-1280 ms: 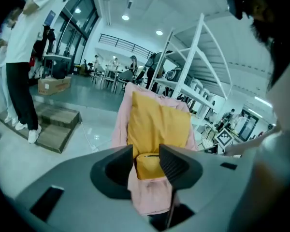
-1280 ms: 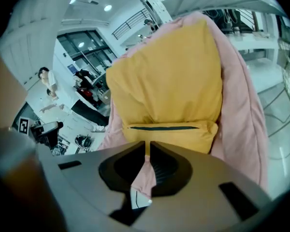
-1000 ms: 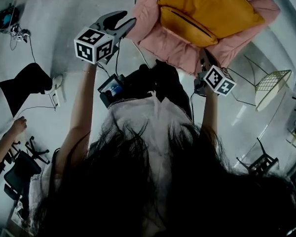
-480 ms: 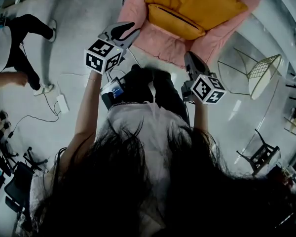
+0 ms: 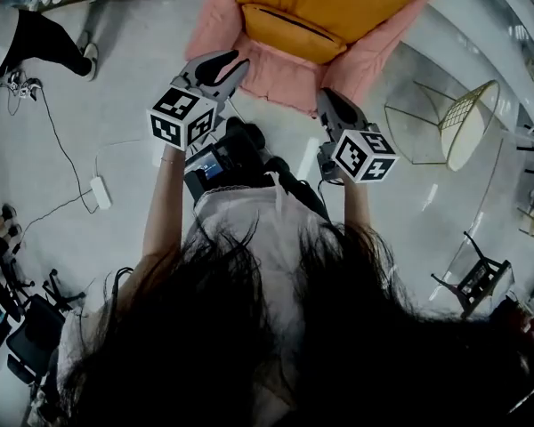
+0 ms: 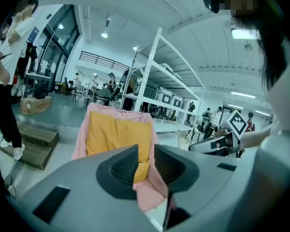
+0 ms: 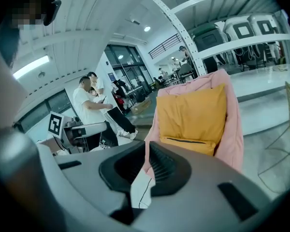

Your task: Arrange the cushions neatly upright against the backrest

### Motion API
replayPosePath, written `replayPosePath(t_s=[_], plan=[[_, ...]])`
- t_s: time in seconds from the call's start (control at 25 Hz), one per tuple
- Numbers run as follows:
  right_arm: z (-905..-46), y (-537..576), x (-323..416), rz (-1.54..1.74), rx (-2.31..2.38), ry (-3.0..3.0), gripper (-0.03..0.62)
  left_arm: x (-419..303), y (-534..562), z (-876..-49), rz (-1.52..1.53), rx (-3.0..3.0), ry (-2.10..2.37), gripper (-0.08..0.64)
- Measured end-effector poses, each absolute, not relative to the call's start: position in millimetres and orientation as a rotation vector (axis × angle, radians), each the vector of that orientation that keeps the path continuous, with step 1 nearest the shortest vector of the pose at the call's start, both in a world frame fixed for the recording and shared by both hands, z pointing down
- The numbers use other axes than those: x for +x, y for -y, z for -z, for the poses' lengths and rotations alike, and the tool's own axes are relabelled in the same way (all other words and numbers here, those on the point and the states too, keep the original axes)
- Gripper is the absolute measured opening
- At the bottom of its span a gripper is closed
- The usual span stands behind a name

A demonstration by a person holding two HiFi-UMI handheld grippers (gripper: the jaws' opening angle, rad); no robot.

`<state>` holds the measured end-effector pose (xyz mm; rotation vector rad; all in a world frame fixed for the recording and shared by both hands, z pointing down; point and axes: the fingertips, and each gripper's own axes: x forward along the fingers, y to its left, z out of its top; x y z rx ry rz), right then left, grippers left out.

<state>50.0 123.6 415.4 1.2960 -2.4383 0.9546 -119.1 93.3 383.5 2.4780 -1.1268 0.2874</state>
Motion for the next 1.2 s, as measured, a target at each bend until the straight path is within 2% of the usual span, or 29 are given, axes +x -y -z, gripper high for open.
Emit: replayPosePath(t_s=[0.36,1.2], plan=[[-380.0,-184.9,107.4,-0.854,1.247,2.548,0.038,-26.7,-167.4,-352.8,-0.222,2.484,1.158,0.110],[-341.5,-273.2,95.7,-0.673,1.065,2.727,0.038,-1.1,-270.5,-344.6,-0.280,2.494,1.180,0.110]])
